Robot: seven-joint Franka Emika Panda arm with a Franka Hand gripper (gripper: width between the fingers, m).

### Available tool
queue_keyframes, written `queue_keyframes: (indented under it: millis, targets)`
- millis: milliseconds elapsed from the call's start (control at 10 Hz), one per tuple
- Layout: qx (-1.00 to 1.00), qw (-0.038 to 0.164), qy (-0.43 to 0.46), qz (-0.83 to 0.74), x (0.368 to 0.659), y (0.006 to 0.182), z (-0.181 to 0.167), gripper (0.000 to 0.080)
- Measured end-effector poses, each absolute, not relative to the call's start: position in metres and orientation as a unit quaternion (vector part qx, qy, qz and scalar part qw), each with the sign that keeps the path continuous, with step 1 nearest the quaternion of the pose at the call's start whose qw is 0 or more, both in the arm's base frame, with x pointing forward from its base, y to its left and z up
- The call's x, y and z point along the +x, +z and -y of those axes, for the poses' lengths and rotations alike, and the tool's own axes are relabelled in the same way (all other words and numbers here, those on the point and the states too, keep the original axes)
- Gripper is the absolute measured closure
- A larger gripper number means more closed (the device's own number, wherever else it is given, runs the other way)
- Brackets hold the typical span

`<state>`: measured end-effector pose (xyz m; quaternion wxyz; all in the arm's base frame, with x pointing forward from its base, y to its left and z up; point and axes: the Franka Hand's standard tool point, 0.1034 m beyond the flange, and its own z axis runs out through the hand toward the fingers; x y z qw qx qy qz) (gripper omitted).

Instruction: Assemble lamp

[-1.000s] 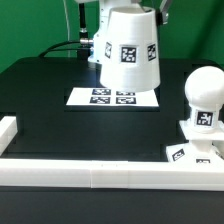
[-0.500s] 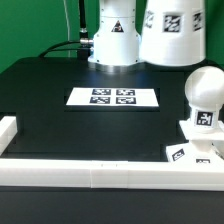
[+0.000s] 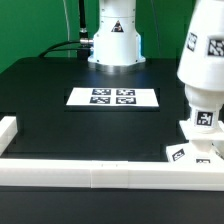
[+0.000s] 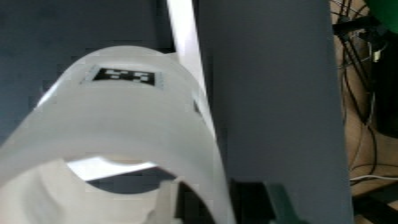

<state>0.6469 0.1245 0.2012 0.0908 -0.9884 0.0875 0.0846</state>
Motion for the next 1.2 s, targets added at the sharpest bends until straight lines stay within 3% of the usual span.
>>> queue_keyframes:
  millis: [100,400,1000,1200]
  targets:
    - [-0.988,0.088,0.087,-0.088,0.639,0.185,-0.124,0.0754]
    - [-0.989,0.085,0.089,-0.08,0.629,0.166,-0.116,0.0754]
    - [-0.99,0.086,0.088,-0.072,0.63,0.165,-0.109,0.0754]
    - [-0.99,0.086,0.087,-0.069,0.63,0.166,-0.108,0.0506]
